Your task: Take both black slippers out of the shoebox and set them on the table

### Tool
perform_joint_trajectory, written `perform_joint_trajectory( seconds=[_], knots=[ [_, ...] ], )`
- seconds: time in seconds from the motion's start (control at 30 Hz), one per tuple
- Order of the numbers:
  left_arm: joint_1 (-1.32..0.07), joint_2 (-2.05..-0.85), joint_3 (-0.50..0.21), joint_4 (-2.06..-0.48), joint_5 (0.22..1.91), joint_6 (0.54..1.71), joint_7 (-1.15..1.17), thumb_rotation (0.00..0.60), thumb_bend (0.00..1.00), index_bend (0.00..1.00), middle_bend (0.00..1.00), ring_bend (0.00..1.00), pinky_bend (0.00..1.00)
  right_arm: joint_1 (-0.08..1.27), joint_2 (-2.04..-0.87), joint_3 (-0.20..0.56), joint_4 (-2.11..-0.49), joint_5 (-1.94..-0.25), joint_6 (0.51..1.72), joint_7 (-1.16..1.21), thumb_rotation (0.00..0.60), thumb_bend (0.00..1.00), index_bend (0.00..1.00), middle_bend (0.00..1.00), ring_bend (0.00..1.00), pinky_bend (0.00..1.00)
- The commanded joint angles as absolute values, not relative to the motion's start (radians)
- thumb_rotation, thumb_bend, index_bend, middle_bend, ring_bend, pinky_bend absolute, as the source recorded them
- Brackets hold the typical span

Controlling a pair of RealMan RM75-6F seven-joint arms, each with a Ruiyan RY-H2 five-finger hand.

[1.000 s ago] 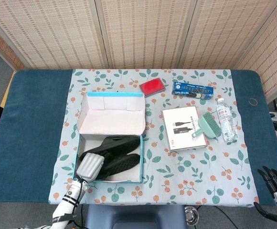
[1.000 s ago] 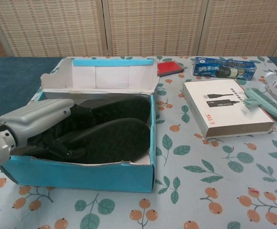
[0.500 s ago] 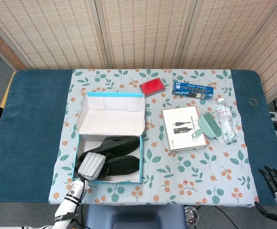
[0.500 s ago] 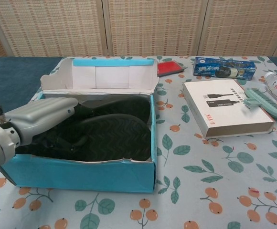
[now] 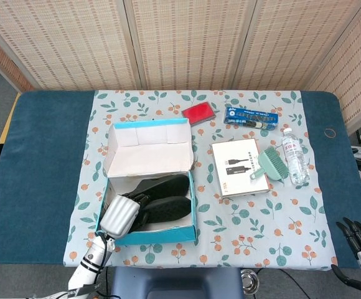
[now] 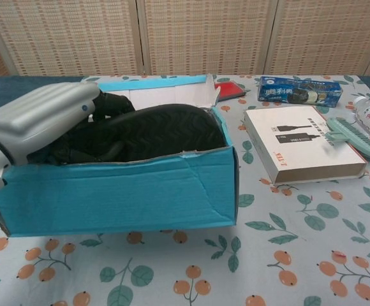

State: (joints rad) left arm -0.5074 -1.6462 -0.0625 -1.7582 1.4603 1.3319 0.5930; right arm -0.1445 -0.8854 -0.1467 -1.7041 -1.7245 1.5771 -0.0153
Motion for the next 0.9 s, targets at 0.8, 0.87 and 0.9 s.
perform_joint_trajectory(
  seconds=[0.8,0.87,0.9],
  knots=[
    [-0.431,-1.809,-0.015,-1.478,1.632,1.444,0.475,0.600,0.76,0.76,0.68,0.57,0.71,0.242,-1.005,-0.053,-1.779,-2.127,1.277,-0.111,0.462,0.22,0.00,0.00,0.00,0.00],
    [-0.433,-1.814,-0.016,-1.478,1.641,1.441,0.484,0.600,0.76,0.76,0.68,0.57,0.71,0.284,-1.014,-0.035,-1.818,-2.112,1.204,-0.147,0.467,0.23,0.00,0.00,0.00,0.00],
    [-0.435,-1.817,-0.019,-1.478,1.646,1.440,0.489,0.600,0.76,0.76,0.68,0.57,0.71,0.308,-1.023,-0.025,-1.839,-2.100,1.158,-0.171,0.468,0.23,0.00,0.00,0.00,0.00]
  ],
)
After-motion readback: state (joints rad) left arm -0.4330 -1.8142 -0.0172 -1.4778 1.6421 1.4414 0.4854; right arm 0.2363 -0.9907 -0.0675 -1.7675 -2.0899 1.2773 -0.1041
